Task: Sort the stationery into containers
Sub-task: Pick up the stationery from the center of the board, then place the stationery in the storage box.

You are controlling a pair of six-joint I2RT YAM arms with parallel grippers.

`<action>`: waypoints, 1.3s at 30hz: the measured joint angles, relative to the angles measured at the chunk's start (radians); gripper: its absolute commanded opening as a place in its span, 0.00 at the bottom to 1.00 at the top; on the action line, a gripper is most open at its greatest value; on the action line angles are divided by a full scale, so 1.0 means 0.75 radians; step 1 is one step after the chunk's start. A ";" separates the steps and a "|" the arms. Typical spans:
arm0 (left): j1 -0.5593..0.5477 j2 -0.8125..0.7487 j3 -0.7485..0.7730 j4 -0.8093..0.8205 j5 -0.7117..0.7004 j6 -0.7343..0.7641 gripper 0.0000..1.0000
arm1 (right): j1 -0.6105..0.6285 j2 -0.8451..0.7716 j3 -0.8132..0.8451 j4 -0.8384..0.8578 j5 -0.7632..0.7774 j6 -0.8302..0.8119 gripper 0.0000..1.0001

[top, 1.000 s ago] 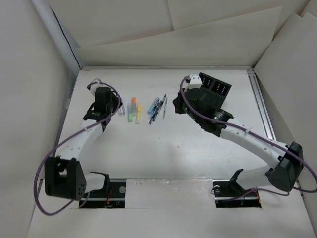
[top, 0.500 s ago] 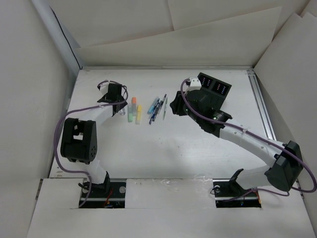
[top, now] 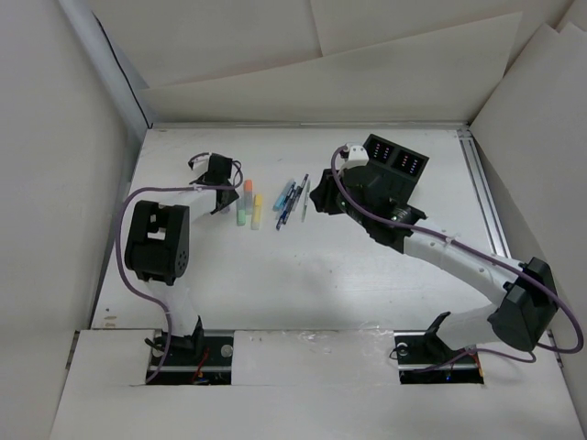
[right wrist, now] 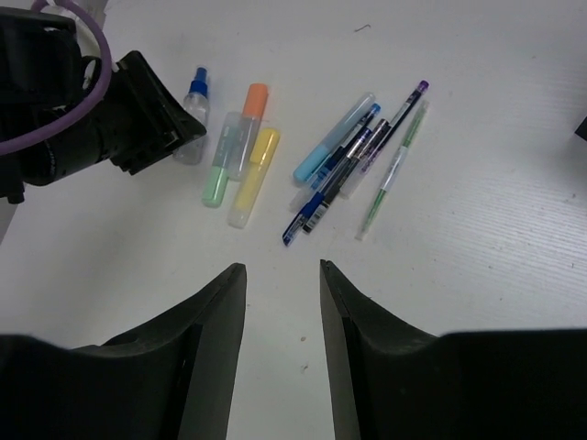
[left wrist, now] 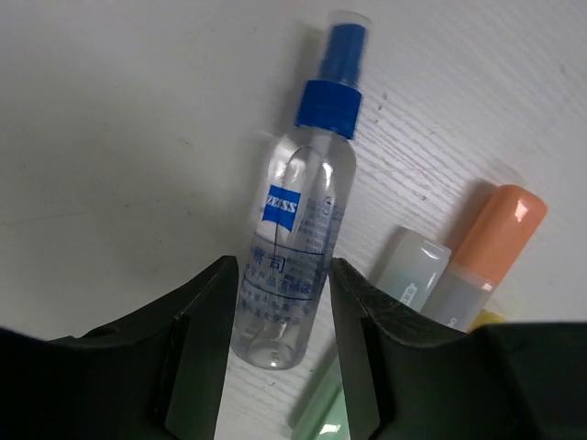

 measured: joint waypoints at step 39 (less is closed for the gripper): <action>-0.552 -0.902 -0.625 0.575 0.741 0.233 0.00 | -0.441 0.038 0.071 0.114 -1.059 0.095 0.90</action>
